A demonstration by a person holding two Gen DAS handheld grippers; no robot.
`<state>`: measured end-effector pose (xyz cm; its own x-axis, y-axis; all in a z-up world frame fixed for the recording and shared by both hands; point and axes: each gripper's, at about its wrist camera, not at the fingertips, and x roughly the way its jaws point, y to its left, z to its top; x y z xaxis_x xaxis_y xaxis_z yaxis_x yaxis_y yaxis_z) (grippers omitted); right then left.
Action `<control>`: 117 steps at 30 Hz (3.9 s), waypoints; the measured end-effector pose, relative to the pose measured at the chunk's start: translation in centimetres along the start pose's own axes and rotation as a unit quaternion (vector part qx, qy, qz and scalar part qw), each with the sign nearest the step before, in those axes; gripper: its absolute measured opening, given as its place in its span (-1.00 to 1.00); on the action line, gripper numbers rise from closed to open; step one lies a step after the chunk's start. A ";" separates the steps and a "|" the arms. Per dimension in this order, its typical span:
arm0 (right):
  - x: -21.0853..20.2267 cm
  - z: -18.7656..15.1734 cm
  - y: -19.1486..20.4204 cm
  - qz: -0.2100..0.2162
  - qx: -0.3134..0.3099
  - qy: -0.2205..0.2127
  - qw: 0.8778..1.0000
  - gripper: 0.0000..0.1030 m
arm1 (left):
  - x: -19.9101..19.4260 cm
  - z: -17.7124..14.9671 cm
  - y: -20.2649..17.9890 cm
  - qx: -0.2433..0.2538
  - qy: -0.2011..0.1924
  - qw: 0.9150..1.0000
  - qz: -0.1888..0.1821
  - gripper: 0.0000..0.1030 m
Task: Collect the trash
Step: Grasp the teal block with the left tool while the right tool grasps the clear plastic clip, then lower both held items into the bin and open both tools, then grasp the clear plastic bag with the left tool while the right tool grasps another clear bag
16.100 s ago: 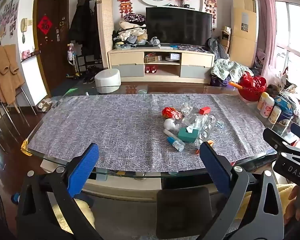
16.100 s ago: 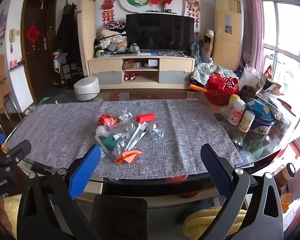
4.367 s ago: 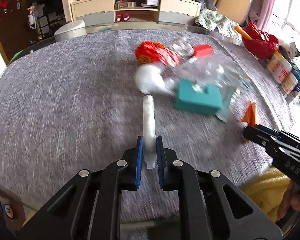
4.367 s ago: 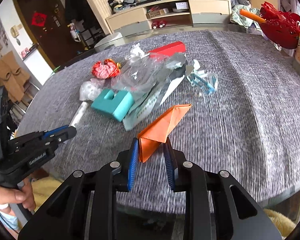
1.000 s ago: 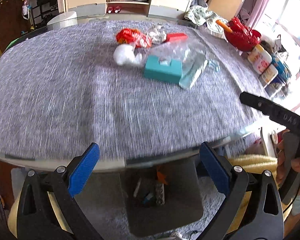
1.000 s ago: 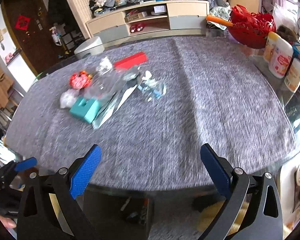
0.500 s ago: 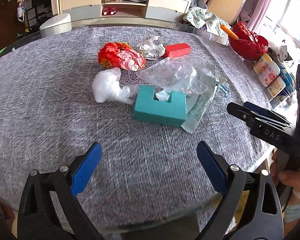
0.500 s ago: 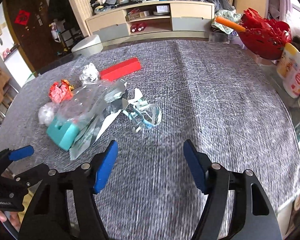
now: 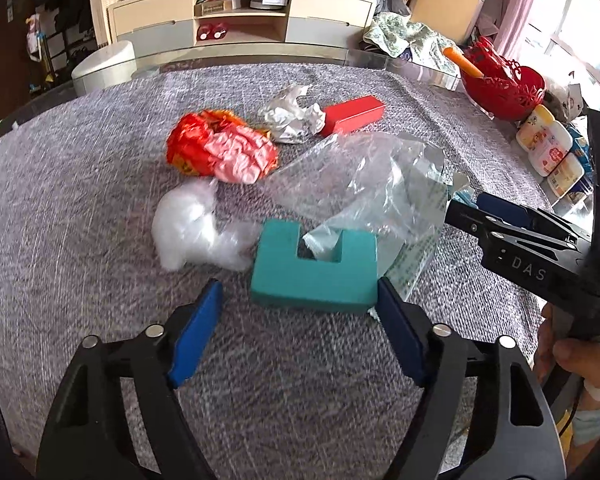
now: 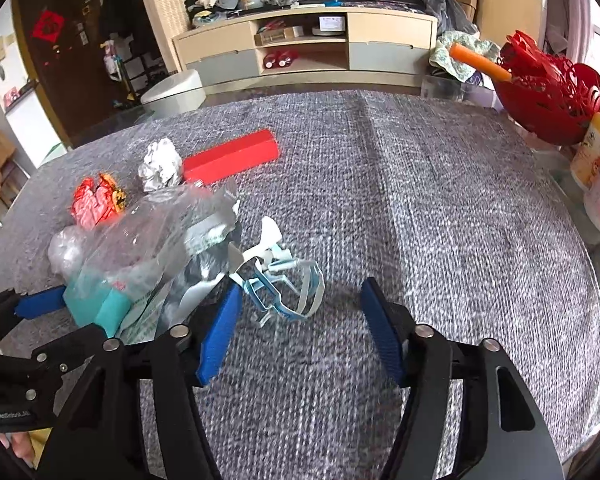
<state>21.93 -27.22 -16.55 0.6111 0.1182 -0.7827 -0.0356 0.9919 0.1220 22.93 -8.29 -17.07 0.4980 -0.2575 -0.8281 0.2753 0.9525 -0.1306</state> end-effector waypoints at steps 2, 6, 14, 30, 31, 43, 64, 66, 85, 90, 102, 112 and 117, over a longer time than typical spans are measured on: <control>0.0 0.2 -0.2 0.000 0.002 -0.001 1.000 -0.01 | 0.0 0.1 -0.1 0.005 -0.001 1.000 -0.001 0.27; -0.2 0.3 -0.5 0.009 0.009 -0.001 1.000 -0.48 | 0.0 0.2 -0.2 0.007 0.000 1.000 -0.005 0.12; -1.8 -1.2 -0.4 0.017 0.019 0.006 1.000 -0.53 | -1.2 -1.2 0.3 0.000 0.006 1.000 -0.003 0.12; -7.3 -7.6 3.4 0.061 0.007 0.032 0.998 -0.61 | -6.4 -8.8 0.0 -0.002 0.009 1.000 -0.007 0.11; -7.7 -7.9 3.6 0.062 0.006 0.031 0.998 -0.61 | -6.7 -9.3 -0.2 -0.003 0.008 1.000 -0.008 0.11; -11.7 -13.7 7.2 0.086 -0.017 0.045 0.995 -0.61 | -10.7 -16.2 0.1 -0.018 0.019 1.000 -0.013 0.11; -5.9 -21.3 7.8 0.092 0.009 0.153 0.984 -0.60 | -5.2 -23.9 0.3 -0.043 0.115 0.992 -0.036 0.11; -5.4 -21.6 7.9 0.092 0.011 0.160 0.983 -0.58 | -4.7 -24.3 0.1 -0.040 0.122 0.991 -0.037 0.11; -6.4 -19.8 6.3 0.076 0.044 0.141 0.986 0.57 | -5.0 -23.6 0.9 -0.048 0.129 0.990 -0.016 0.47; -8.1 -18.0 5.1 0.065 0.060 0.115 0.989 0.82 | -6.6 -22.4 1.3 -0.044 0.108 0.993 -0.003 0.64; -11.7 -12.2 4.1 0.060 0.052 0.052 0.995 0.84 | -10.7 -17.9 2.4 -0.040 0.046 0.998 0.010 0.71; -10.3 -7.3 4.4 0.053 0.038 0.025 0.998 0.84 | -10.9 -12.4 3.5 -0.034 0.009 0.999 0.020 0.73; -8.8 -4.8 4.3 0.059 0.043 0.017 0.997 0.84 | -9.5 -9.3 4.5 -0.040 -0.001 0.999 0.028 0.73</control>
<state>12.63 -23.77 -12.09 0.5802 0.2366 -0.7793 -0.0364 0.9634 0.2654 11.78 -0.06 -14.91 0.5117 -0.2045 -0.8345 0.1802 0.9752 -0.1284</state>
